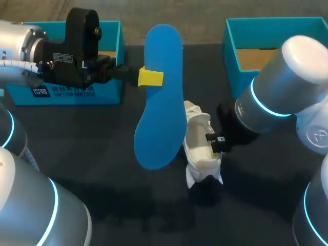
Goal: Take the shoe out of the shoebox, open the shoe tongue, remove and reinsert the insole, then place the shoe into the shoebox
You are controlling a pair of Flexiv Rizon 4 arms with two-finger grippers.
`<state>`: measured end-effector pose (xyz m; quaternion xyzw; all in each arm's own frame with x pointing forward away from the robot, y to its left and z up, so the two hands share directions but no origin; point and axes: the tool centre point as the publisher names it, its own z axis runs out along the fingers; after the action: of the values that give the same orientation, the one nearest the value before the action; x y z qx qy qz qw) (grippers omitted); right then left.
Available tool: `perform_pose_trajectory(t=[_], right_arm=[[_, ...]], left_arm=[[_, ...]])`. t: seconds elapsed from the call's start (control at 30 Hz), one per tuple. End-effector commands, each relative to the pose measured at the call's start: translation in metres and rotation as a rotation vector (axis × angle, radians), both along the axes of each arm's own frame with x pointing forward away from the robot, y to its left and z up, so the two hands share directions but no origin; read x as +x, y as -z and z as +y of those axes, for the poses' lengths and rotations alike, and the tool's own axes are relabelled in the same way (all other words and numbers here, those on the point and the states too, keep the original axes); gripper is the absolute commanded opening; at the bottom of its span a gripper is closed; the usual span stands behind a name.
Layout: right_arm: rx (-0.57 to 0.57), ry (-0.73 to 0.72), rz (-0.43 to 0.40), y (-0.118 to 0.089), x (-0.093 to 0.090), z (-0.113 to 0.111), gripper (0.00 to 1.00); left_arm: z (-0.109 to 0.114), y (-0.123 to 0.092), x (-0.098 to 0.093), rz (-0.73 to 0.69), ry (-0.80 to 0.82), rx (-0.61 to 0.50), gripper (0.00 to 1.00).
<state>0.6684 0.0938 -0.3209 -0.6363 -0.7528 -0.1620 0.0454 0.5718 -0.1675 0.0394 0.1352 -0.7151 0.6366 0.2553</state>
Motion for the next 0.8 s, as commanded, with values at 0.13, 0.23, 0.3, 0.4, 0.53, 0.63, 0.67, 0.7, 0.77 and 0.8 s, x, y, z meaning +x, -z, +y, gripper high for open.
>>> perform_pose_trajectory(t=[0.13,0.23,0.3,0.4,0.53,0.63,0.67,0.7,0.77,0.8], right_arm=[[0.053,0.082,-0.017,0.011,-0.013,-0.007,0.0],[0.064,0.106,0.0,0.019,-0.016,-0.006,0.0],[0.068,0.106,0.013,0.025,-0.018,-0.004,0.0],[0.073,0.102,0.028,0.029,-0.02,-0.005,0.0],[0.083,0.099,0.04,0.038,-0.019,-0.004,0.0],[0.094,0.094,0.051,0.045,-0.018,-0.003,0.0],[0.094,0.103,0.055,0.048,-0.018,-0.002,0.0],[0.096,0.105,0.058,0.05,-0.017,-0.001,0.0],[0.096,0.112,0.06,0.054,-0.016,0.0,0.0],[0.098,0.113,0.061,0.056,-0.016,0.001,0.0]], left_arm=[[-0.001,0.001,0.0,0.0,0.0,-0.001,0.0],[-0.001,0.001,0.0,0.0,0.0,-0.001,0.0],[-0.001,0.001,0.0,0.0,0.0,-0.001,0.0],[-0.001,0.001,0.0,0.0,0.0,-0.001,0.0],[-0.001,0.001,0.0,0.0,0.0,-0.001,0.0],[-0.001,0.001,0.0,0.0,0.0,-0.001,0.0],[-0.001,0.001,0.0,0.0,0.0,-0.001,0.0],[-0.001,0.001,0.0,0.0,0.0,-0.001,0.0],[-0.001,0.001,0.0,0.0,0.0,-0.001,0.0],[-0.001,0.001,0.0,0.0,0.0,-0.001,0.0]])
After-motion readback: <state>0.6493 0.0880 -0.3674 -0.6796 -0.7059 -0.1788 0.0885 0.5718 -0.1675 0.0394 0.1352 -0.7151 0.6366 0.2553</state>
